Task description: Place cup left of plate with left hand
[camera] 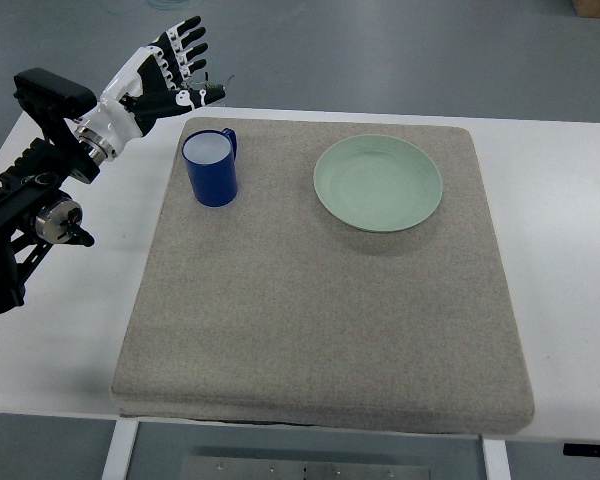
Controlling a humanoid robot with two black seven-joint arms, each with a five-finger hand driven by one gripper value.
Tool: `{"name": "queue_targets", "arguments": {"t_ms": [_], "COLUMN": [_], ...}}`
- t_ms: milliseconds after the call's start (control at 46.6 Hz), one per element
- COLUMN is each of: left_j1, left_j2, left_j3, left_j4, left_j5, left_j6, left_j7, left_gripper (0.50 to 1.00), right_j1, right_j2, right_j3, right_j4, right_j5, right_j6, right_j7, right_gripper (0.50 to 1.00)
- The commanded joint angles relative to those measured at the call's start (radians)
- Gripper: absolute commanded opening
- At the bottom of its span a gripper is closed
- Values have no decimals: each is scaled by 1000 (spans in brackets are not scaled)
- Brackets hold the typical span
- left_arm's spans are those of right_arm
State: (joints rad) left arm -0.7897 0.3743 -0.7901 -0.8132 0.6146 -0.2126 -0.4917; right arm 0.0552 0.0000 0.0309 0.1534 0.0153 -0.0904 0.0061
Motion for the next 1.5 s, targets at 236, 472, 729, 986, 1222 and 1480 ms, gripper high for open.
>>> {"name": "queue_targets", "arguments": {"t_ms": [236,472,729,986,1222,1480], "left_j1": [-68,-111,-132,-141,-152,-154], "left_j2": [-52,-117,-167,-184,-179,-169], "left_j3": [-31,-29,-29,-26,-15,-15], "left_j4": [12,34,157,181,181,181], "left_j5": [-347,-492,-676,-734,-724,-720], "left_j6": [62,177,196,199,180,160], "left_j7": [15,41,113,208,216,214], "left_gripper": [994,994,994,994,994,994], "right_j1": [0,0,0,0,0,0], "right_j2": [0,0,0,0,0,0], "right_j3": [0,0,0,0,0,1], "right_j4": [0,0,0,0,0,0], "right_j5": [0,0,0,0,0,0], "right_j6": [0,0,0,1,0,0], "right_j7": [0,0,0,0,0,0], "right_gripper": [934,934,934,934,934,934]}}
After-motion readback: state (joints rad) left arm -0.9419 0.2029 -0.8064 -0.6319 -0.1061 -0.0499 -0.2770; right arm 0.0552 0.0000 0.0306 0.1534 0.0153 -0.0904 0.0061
